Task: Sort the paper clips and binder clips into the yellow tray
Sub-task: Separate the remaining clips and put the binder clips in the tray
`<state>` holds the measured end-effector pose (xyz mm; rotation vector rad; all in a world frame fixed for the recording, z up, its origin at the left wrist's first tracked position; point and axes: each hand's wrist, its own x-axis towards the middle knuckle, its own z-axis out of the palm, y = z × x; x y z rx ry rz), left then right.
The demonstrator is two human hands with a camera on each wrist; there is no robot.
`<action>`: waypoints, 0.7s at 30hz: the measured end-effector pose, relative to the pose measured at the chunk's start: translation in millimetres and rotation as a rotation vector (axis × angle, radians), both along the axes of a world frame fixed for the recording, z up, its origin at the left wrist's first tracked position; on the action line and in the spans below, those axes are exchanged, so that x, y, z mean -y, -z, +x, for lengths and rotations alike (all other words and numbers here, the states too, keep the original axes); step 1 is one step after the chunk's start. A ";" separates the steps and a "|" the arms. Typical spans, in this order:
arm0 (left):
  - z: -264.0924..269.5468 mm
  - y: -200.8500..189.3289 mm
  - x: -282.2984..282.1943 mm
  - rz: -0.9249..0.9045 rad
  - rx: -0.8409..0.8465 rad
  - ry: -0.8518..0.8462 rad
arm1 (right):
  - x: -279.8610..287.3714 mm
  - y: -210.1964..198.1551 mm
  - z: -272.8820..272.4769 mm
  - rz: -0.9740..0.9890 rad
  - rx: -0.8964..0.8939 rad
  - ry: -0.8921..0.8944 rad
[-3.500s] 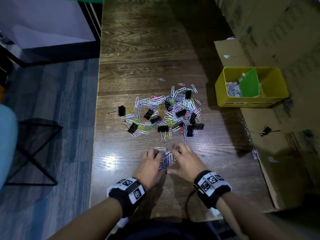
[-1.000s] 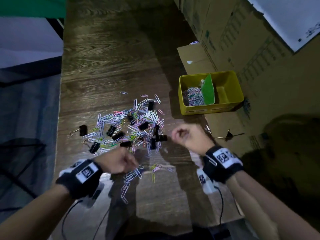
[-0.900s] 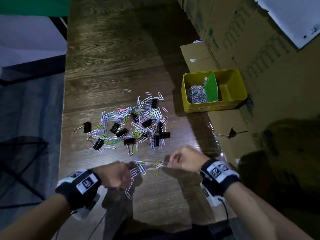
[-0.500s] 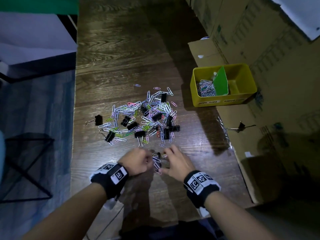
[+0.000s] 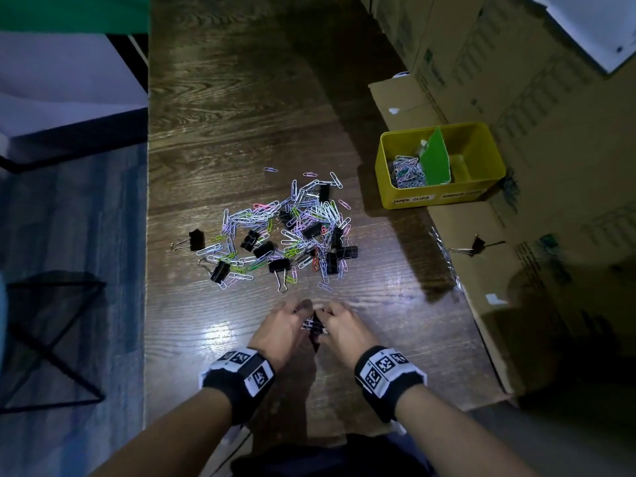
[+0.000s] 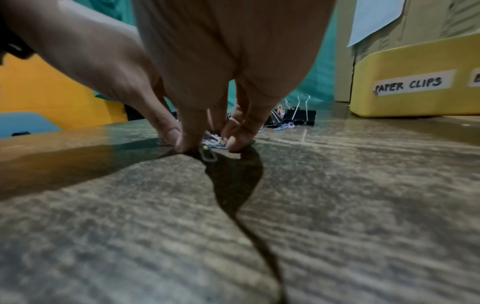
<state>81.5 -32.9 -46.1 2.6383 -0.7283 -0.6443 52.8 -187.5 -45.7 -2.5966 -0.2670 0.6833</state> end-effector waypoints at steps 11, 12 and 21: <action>19.7 -7.9 -3.2 0.104 0.057 0.138 | 9.3 -0.4 16.1 -0.149 0.047 -0.010; 21.5 -7.7 -2.6 0.134 0.058 0.140 | 8.8 -0.3 16.5 -0.165 0.060 -0.010; 43.5 -7.2 -5.9 -0.096 -0.085 -0.047 | 31.4 4.0 24.8 0.134 -0.082 0.300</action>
